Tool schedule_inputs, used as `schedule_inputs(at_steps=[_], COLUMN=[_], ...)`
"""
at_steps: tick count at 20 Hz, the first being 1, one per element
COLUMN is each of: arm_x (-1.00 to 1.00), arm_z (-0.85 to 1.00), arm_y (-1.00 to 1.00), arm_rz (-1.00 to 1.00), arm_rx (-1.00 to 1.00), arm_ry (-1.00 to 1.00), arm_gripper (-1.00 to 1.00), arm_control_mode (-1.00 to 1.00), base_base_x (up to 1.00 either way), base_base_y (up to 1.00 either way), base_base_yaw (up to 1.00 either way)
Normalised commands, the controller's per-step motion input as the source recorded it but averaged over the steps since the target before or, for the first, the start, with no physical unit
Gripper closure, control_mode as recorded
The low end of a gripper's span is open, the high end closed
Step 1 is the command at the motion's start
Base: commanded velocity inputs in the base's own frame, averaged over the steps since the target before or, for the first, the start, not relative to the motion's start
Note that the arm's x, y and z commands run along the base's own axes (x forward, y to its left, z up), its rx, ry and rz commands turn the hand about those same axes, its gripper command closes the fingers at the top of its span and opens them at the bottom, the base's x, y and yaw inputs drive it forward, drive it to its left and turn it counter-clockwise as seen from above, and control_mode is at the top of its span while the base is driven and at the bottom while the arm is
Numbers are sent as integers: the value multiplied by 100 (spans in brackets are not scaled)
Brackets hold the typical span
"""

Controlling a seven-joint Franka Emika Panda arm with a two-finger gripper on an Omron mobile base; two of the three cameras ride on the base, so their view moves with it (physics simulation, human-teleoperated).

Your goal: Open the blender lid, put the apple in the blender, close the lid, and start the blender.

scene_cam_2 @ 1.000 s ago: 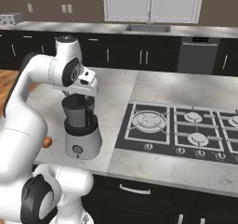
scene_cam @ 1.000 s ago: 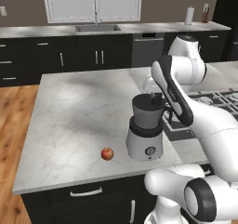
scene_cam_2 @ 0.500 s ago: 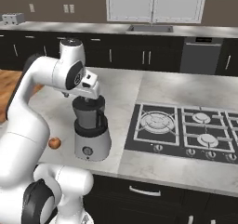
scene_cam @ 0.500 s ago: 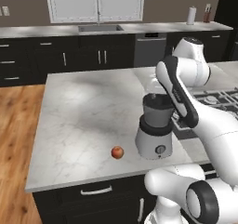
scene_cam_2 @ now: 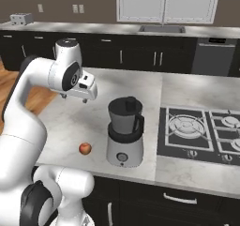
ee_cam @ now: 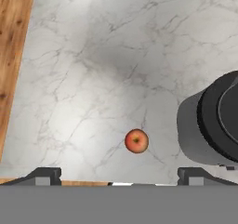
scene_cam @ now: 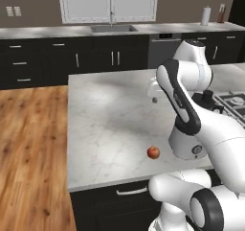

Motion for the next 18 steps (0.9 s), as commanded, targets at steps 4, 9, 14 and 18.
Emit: schedule_inputs(at_steps=[4, 9, 14, 18], arm_x=[0, 0, 0, 0], arm_z=[0, 0, 0, -1], arm_y=[0, 0, 0, -5], arm_rz=[0, 0, 0, 0], arm_rx=[0, 0, 0, 1], arm_ry=[0, 0, 0, 0], arm_gripper=[-100, -100, -100, -100], arm_control_mode=[100, 100, 100, -100], base_base_x=[0, 1, 0, 0], base_base_y=[37, 28, 0, 0], base_base_yaw=[0, 0, 0, 0])
